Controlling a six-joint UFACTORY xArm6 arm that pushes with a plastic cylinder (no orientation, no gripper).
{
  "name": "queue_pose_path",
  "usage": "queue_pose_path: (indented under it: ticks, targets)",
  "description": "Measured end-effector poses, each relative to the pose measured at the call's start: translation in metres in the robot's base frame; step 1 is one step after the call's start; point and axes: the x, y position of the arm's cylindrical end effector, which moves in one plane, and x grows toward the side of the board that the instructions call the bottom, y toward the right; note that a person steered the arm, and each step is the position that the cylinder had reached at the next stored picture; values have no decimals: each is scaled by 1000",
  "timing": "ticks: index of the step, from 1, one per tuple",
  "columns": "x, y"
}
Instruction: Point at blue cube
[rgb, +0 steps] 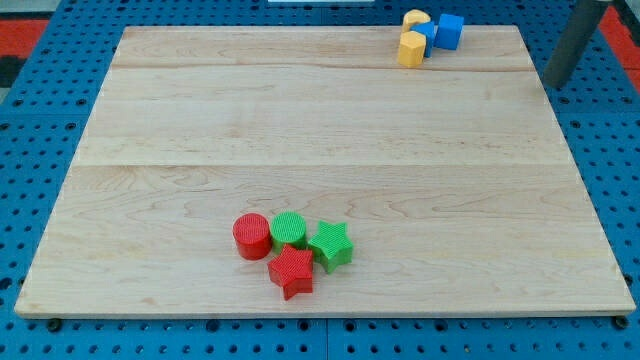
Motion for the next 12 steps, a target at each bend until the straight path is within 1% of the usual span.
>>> queue_pose_path:
  ticks: [8, 9, 10, 11, 12]
  targets:
    - [-31, -6]
    - [-45, -5]
    - [-75, -4]
    - [-104, -19]
    - [-116, -46]
